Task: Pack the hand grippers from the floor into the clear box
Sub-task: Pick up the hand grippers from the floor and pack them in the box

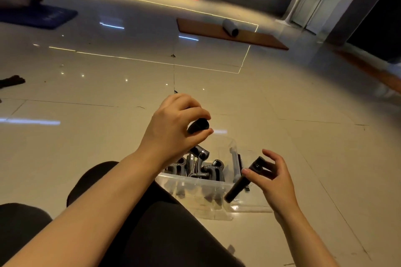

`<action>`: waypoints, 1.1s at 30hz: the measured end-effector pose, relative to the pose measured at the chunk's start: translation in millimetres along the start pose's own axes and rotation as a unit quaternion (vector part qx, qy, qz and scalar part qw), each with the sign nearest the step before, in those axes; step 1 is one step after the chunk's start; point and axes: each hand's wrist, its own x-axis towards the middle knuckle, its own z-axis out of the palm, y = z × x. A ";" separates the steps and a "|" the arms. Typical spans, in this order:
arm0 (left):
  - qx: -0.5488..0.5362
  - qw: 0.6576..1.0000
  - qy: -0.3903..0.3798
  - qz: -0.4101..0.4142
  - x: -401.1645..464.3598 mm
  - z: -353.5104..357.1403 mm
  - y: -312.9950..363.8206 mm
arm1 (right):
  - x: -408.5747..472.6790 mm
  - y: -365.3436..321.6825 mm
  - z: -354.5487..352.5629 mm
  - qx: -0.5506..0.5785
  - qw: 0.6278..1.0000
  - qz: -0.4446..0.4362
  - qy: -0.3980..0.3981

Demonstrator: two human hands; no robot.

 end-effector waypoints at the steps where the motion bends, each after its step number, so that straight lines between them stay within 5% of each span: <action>1: 0.011 1.000 -0.009 -0.003 0.5 5.7 3.5 | 5.7 1.4 -7.0 0.014 1.000 -0.002 0.003; 7: 0.074 0.994 -0.083 0.006 -1.4 24.7 15.7 | 48.4 10.5 -37.3 0.067 0.998 -0.003 -0.010; 15: 0.115 0.993 -0.005 0.000 18.5 21.0 25.5 | 101.5 21.1 -31.7 0.053 0.996 0.015 -0.067; 21: 0.002 0.975 0.090 -0.204 -13.0 63.5 -5.8 | 142.7 37.4 20.4 0.011 0.996 0.038 -0.082; 33: 0.089 0.972 -0.053 -0.213 -14.3 116.4 -93.6 | 195.5 96.7 108.7 -0.117 0.967 0.163 -0.155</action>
